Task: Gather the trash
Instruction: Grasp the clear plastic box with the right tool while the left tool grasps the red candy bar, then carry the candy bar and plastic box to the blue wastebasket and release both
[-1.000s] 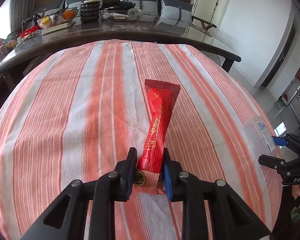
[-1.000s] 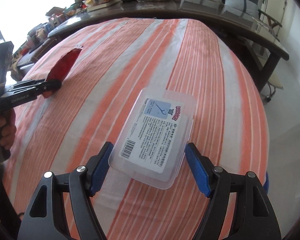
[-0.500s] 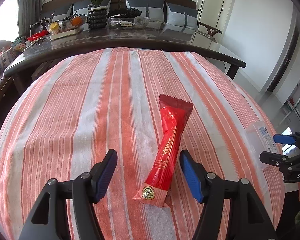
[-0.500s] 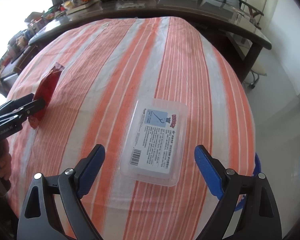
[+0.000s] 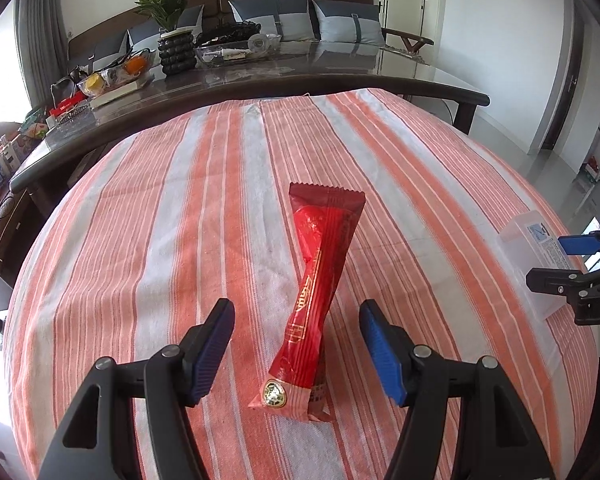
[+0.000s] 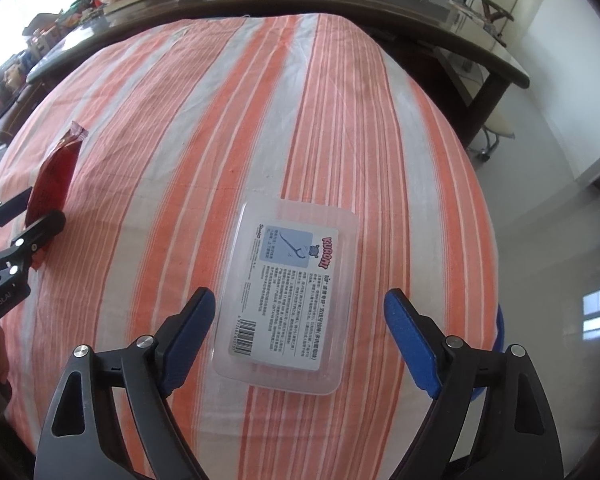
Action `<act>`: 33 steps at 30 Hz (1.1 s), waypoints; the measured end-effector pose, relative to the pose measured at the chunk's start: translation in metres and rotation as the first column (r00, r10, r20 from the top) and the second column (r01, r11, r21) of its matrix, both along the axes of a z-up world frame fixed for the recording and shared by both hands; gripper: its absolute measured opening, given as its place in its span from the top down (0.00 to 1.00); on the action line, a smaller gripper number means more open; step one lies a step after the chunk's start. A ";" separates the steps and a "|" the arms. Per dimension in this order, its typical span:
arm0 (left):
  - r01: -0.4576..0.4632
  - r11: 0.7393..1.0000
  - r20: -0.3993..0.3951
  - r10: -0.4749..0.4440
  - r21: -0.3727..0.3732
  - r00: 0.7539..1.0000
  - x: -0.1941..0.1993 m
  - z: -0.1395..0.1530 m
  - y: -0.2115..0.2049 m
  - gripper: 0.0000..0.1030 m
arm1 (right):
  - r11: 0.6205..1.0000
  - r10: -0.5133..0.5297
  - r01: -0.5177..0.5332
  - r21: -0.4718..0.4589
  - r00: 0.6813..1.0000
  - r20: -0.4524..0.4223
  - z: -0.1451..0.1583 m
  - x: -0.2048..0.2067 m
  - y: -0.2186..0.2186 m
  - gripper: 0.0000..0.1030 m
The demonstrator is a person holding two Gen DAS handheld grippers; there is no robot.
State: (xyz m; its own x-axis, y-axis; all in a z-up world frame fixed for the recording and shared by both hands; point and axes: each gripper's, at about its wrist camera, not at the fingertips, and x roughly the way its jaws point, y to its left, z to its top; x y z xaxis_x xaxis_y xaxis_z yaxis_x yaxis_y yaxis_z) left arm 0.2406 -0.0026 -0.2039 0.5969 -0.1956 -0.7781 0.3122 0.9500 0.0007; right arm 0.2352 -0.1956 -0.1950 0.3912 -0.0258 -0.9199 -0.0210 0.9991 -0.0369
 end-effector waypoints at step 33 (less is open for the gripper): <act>0.456 0.834 -0.280 -0.539 -0.312 0.794 -0.063 -0.026 -0.395 0.89 | 0.875 -0.411 0.386 0.292 0.911 0.030 -0.055 -0.127 -0.317 0.39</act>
State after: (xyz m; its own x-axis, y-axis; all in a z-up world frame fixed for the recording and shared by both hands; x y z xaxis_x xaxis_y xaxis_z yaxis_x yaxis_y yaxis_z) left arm 0.1780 -0.3977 -0.2301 0.0721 -0.5785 -0.8125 0.6811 0.6237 -0.3836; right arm 0.1078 -0.5125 -0.2502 0.4807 0.0507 -0.8754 0.3716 0.8924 0.2558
